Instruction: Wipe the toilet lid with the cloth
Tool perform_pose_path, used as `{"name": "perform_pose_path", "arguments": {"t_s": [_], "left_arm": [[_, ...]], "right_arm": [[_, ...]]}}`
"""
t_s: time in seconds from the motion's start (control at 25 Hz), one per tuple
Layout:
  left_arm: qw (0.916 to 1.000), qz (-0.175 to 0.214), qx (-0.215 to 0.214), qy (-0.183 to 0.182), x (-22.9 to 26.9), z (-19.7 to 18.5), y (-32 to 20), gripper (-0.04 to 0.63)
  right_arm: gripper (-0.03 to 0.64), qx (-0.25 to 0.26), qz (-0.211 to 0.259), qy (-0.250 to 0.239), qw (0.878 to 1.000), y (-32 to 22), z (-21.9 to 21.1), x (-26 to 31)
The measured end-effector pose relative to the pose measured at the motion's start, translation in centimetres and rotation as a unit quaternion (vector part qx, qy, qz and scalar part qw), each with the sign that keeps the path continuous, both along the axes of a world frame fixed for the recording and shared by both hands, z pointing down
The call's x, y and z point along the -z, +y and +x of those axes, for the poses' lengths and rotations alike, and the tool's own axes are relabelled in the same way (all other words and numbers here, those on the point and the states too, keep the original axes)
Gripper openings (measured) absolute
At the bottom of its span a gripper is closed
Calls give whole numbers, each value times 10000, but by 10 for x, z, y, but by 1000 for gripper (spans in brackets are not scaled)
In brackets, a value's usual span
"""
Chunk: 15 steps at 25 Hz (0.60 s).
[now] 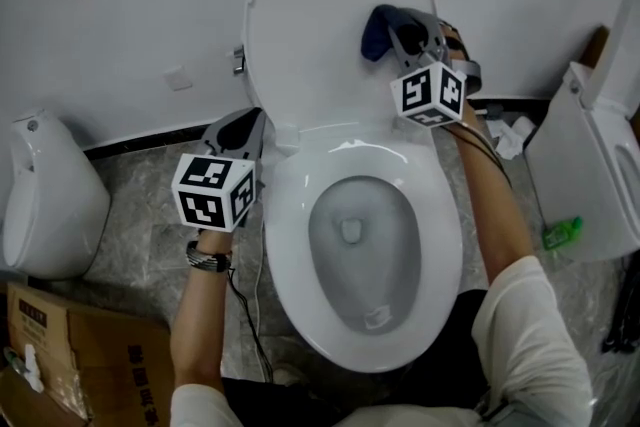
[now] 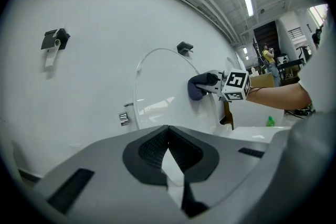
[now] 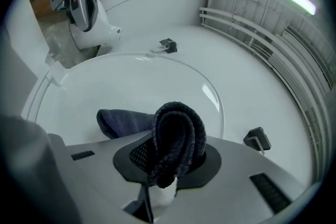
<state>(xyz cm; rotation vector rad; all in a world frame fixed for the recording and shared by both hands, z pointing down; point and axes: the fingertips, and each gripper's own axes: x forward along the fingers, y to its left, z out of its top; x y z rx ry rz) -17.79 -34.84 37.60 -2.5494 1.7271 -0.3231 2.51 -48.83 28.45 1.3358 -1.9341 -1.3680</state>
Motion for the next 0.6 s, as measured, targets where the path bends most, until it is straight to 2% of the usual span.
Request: {"name": "perform_pose_path", "arguments": {"t_s": [0.08, 0.36, 0.48, 0.6], "left_arm": [[10000, -10, -6, -14, -1, 1, 0, 2], [10000, -22, -12, -27, -3, 1, 0, 2], [10000, -47, -27, -23, -5, 2, 0, 2], [10000, -60, -52, -31, -6, 5, 0, 2]], "right_arm": [[87, 147, -45, 135, 9998, 4, -10, -13], [87, 538, -360, 1140, 9914, 22, -38, -95], [87, 667, -579, 1427, 9858, 28, -37, -126], [87, 633, -616, 1646, 9824, 28, -24, -134]]}}
